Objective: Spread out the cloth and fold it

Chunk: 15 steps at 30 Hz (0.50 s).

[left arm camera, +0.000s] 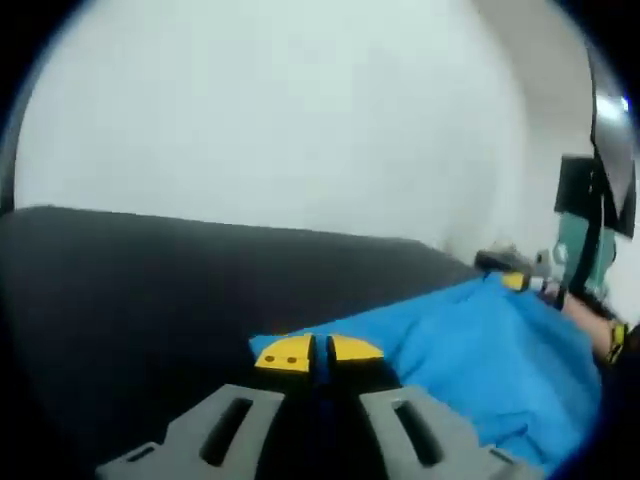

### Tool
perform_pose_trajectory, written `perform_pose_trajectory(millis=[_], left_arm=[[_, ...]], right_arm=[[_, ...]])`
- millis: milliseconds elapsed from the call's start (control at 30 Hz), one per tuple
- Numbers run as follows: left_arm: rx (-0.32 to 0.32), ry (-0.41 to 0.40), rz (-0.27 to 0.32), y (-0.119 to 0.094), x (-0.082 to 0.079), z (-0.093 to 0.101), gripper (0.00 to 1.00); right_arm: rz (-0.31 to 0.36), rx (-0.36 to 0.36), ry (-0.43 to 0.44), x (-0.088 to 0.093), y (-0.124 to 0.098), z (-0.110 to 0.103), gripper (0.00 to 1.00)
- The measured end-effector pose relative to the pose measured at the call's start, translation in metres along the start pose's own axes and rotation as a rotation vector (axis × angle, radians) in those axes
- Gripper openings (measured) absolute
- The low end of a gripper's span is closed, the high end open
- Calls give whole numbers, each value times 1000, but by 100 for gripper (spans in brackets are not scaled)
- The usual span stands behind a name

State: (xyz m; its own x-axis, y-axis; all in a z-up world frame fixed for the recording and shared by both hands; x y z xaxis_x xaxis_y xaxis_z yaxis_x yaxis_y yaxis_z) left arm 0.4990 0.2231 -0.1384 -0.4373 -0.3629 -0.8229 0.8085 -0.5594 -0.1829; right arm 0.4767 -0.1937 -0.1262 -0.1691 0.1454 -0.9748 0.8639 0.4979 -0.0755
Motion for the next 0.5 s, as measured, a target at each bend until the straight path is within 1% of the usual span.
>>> perform_pose_trajectory(millis=[33, 100, 133, 167, 200, 233, 267, 300, 333, 367, 400, 433, 467, 500], left_arm=[[22, -46, 13, -3, -4, 1, 10], [60, -108, 46, -9, -12, 1, 10], [81, -123, 58, -12, -15, 2, 10], [90, -128, 66, -14, -17, 2, 10], [94, -121, 69, -16, -17, 2, 10], [99, -123, 71, -17, -17, 3, 10], [111, -131, 74, -16, -18, 5, 10], [142, -135, 55, -19, -17, 11, 10], [150, -162, 13, -24, -13, 15, 10], [167, -174, -2, -31, -12, 22, 10], [182, -175, -17, -40, -12, 30, 10], [204, -130, -37, -50, -12, 38, 10], [218, -77, -42, -62, -12, 45, 10], [225, -55, -43, -70, -11, 51, 10]], right_arm=[[15, -1, 7, -3, -2, 0, 33], [62, -16, 21, -11, -4, -2, 35], [65, -24, 17, -10, -3, -3, 35], [49, -25, 15, -6, 1, -3, 35], [-33, -18, -19, 7, 3, -2, 32], [-133, -7, -79, 18, 6, -2, 28], [-168, 3, -138, 21, 9, -5, 27], [-158, -12, -173, 19, 11, -12, 29], [-132, -40, -159, 14, 11, -19, 32], [-103, -58, -124, 7, 9, -24, 33], [-65, -40, -90, -5, 4, -23, 33], [-3, -11, -68, -20, -2, -20, 33], [86, 21, -22, -41, -15, -19, 33], [149, 59, 37, -54, -27, -17, 33]])
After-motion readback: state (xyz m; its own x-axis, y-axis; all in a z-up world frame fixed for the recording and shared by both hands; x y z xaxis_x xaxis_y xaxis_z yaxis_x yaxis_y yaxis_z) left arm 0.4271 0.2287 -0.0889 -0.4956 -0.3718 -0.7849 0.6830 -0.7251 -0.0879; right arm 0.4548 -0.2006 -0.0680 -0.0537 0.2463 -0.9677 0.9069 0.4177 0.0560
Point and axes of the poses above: the point that each gripper's makers call its tool centre point, and the gripper's own axes: y roughly forward along the fingers, z roughly to its right, x roughly out of its underside, the point moved 2 cm from there along -y, roughly backward along the fingers, and after that the axes turned 12 degrees about -y, right-handed, at the moved point
